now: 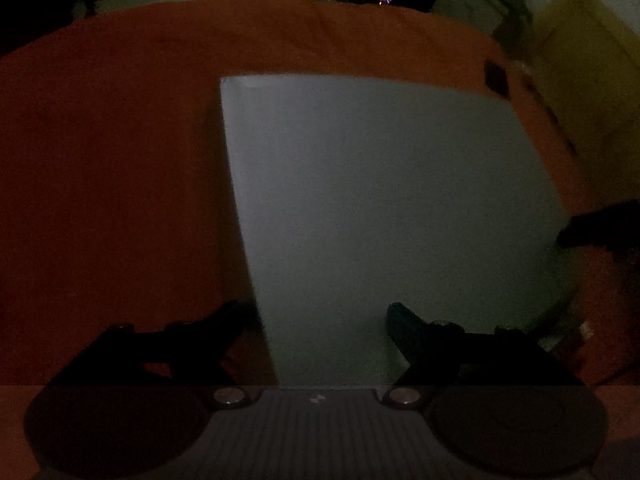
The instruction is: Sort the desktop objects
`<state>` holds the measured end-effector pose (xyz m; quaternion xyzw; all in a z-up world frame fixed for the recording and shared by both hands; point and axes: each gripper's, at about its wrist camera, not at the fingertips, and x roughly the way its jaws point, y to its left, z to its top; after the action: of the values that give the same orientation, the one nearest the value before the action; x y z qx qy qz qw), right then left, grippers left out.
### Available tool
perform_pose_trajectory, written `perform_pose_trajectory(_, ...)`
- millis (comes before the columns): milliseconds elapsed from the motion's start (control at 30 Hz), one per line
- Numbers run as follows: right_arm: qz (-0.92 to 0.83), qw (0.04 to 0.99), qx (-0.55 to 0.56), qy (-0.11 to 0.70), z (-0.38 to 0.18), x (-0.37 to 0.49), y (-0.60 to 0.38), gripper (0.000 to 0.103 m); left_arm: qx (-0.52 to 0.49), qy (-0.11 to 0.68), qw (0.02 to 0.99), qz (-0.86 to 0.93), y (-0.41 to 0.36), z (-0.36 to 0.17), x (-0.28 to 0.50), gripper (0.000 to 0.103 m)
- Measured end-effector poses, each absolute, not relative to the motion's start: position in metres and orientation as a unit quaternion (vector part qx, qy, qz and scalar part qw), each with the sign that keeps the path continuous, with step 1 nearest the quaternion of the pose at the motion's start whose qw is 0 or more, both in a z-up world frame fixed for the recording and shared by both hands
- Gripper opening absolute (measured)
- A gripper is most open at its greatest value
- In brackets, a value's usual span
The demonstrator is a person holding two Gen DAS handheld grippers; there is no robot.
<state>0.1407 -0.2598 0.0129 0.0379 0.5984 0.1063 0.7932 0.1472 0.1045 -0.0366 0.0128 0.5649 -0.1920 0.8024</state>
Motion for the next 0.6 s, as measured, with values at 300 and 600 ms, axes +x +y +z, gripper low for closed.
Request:
perform_pose_trajectory(300,0.121,0.792,0.084,0.592,0.000,0.175,-0.271,0.083,-0.050,0.556,0.810,-0.179,0.115,-0.050,0.172,0.086)
perform_pose_trajectory(600,0.125,0.795,0.065,0.590,0.021,0.161,-0.275,0.082,-0.014,0.546,0.815,-0.196,0.100,-0.025,0.150,0.086)
